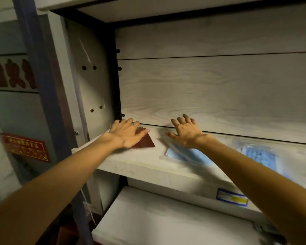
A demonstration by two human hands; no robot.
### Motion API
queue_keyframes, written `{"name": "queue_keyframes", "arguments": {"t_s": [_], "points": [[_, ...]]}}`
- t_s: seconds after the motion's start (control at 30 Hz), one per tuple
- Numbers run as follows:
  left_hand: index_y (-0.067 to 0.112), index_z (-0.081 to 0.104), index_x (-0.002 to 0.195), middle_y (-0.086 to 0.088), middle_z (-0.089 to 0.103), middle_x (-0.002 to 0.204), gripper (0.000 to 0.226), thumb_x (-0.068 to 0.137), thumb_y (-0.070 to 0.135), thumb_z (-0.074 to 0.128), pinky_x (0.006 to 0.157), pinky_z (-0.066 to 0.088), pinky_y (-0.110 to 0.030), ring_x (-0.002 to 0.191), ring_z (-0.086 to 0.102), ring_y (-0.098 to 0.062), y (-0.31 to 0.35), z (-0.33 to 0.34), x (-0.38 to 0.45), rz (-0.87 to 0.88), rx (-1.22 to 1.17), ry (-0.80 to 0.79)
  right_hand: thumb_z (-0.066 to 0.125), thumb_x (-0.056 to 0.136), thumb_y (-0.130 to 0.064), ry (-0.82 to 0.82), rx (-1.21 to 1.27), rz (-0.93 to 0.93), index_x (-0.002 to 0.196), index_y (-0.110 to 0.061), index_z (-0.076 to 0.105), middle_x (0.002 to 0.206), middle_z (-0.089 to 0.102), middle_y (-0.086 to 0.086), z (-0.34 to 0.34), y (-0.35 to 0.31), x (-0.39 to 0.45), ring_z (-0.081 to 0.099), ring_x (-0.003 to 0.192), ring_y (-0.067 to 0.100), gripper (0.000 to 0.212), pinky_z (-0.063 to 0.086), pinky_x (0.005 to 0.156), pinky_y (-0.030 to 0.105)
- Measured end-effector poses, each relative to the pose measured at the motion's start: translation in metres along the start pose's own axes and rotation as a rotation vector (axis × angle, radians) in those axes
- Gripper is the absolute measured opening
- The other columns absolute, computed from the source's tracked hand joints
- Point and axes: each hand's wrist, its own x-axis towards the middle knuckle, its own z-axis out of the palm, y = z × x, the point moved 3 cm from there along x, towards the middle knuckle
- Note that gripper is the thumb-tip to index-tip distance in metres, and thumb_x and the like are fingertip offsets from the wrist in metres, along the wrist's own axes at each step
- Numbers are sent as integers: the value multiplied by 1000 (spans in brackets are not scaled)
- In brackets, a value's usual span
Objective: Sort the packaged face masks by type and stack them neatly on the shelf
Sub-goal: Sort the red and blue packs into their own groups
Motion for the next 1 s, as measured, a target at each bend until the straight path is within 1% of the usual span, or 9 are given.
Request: {"name": "queue_keyframes", "arguments": {"t_s": [0.1, 0.23, 0.3, 0.47, 0.6, 0.67, 0.8, 0.9, 1.0], "points": [[23, 34, 154, -9, 38, 157, 81, 95, 75, 13, 113, 31, -50, 140, 40, -31, 43, -10, -17, 88, -22, 32, 31, 100, -62, 29, -13, 39, 154, -15, 27, 158, 32, 13, -8, 26, -40, 17, 150, 35, 72, 20, 118, 49], [20, 30, 156, -9, 33, 161, 80, 97, 72, 17, 117, 27, -47, 145, 35, -30, 107, -26, -40, 168, -125, 43, 34, 99, -62, 43, -45, 90, 153, -14, 30, 154, 37, 14, -19, 65, -105, 24, 147, 36, 72, 26, 115, 47], [20, 33, 156, -8, 36, 159, 78, 98, 71, 21, 115, 30, -45, 143, 37, -30, 138, -35, -50, 213, -145, 56, 36, 99, -62, 61, -80, 116, 150, -14, 36, 151, 42, 13, -27, 86, -140, 28, 144, 35, 70, 29, 113, 46], [19, 39, 151, -9, 44, 153, 74, 98, 69, 30, 108, 39, -43, 136, 45, -31, 217, -66, -79, 336, -162, 93, 47, 98, -53, 112, -141, 184, 145, -14, 41, 148, 46, 12, -55, 145, -236, 34, 140, 33, 61, 28, 112, 42], [18, 26, 156, -12, 45, 150, 78, 96, 65, 43, 105, 40, -43, 132, 48, -32, 285, -93, -115, 465, -99, 200, 47, 100, -50, 155, -12, 279, 146, -15, 42, 141, 55, 10, -83, 185, -310, 46, 131, 30, 58, 45, 101, 43], [18, 28, 155, -11, 48, 148, 75, 97, 64, 41, 104, 40, -42, 131, 50, -32, 321, -109, -137, 519, -116, 272, 49, 100, -47, 184, 52, 289, 146, -16, 42, 140, 57, 9, -96, 202, -348, 52, 126, 30, 56, 49, 96, 45], [18, 44, 144, -8, 57, 137, 66, 98, 65, 36, 95, 46, -41, 121, 57, -31, 391, -141, -182, 554, -155, 339, 51, 100, -42, 251, 38, 202, 141, -21, 48, 134, 62, 3, -122, 233, -430, 63, 111, 27, 45, 53, 88, 39], [19, 55, 126, -5, 65, 119, 58, 98, 65, 34, 73, 45, -37, 101, 64, -28, 444, -156, -215, 617, -107, 414, 52, 99, -37, 296, 5, 147, 131, -24, 55, 121, 67, -4, -140, 262, -489, 67, 97, 23, 35, 55, 78, 36], [23, 59, 113, -2, 71, 98, 51, 96, 65, 35, 68, 50, -38, 85, 66, -28, 499, -175, -252, 704, -164, 439, 52, 98, -35, 323, 30, 197, 127, -25, 58, 117, 69, -4, -152, 300, -546, 65, 100, 21, 30, 56, 80, 37]]}}
